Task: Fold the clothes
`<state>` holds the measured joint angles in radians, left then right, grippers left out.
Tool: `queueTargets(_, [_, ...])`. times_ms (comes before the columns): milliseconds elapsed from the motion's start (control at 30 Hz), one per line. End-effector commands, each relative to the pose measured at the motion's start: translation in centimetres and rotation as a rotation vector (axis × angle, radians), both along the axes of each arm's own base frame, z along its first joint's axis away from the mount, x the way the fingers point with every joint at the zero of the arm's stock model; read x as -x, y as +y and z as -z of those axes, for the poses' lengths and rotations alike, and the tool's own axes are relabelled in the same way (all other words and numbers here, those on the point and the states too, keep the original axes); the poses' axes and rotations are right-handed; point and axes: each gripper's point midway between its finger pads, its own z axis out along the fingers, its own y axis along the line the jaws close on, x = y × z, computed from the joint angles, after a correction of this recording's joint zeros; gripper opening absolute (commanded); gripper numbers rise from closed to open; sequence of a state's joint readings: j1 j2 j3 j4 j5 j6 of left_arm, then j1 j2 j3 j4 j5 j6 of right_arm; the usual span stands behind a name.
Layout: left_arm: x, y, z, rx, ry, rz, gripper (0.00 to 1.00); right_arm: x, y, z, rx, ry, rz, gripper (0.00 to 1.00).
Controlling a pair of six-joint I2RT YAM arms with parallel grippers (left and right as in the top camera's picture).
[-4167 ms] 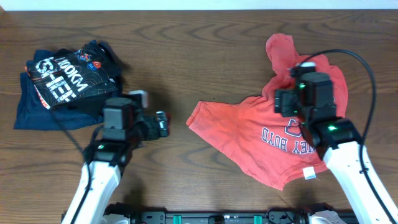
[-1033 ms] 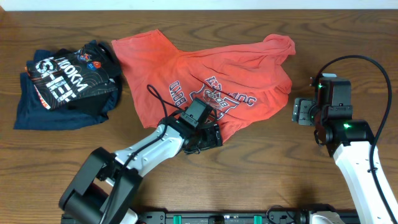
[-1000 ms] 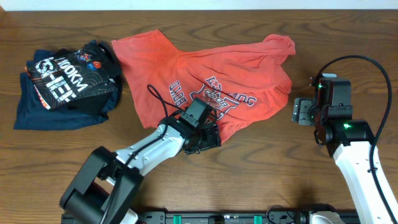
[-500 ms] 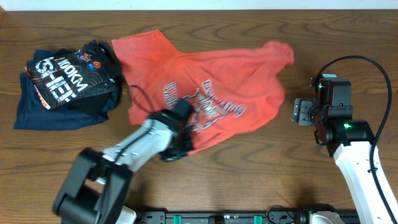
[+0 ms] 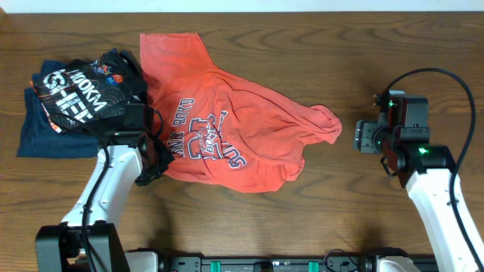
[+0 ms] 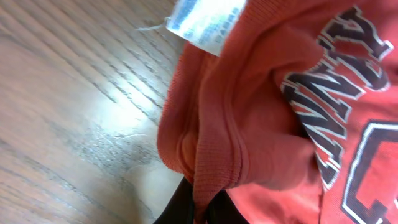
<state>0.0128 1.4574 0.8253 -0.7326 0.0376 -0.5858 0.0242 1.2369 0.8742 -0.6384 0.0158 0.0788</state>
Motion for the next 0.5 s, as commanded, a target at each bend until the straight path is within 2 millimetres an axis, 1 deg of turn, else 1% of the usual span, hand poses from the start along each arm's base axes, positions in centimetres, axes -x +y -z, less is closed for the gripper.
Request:
queueTargets(0, [0.2, -0.6, 0.1, 0.009, 0.006, 0.035, 0.06, -0.5, 2.5, 1.5, -0.095, 0.048, -0.112, 0.76])
queueTargets(100, [0.2, -0.8, 0.1, 0.009, 0.006, 0.045, 0.06, -1.4, 3.3, 3.4, -0.109, 0.079, -0.133, 0.76])
queueTargets(300, [0.2, -0.8, 0.1, 0.009, 0.007, 0.045, 0.07, -4.0, 5.2, 7.0, -0.108, 0.088, -0.184, 0.76])
queueTargets(467, [0.2, -0.8, 0.1, 0.009, 0.007, 0.044, 0.07, -4.6, 6.6, 10.2, -0.106, 0.127, -0.216, 0.77])
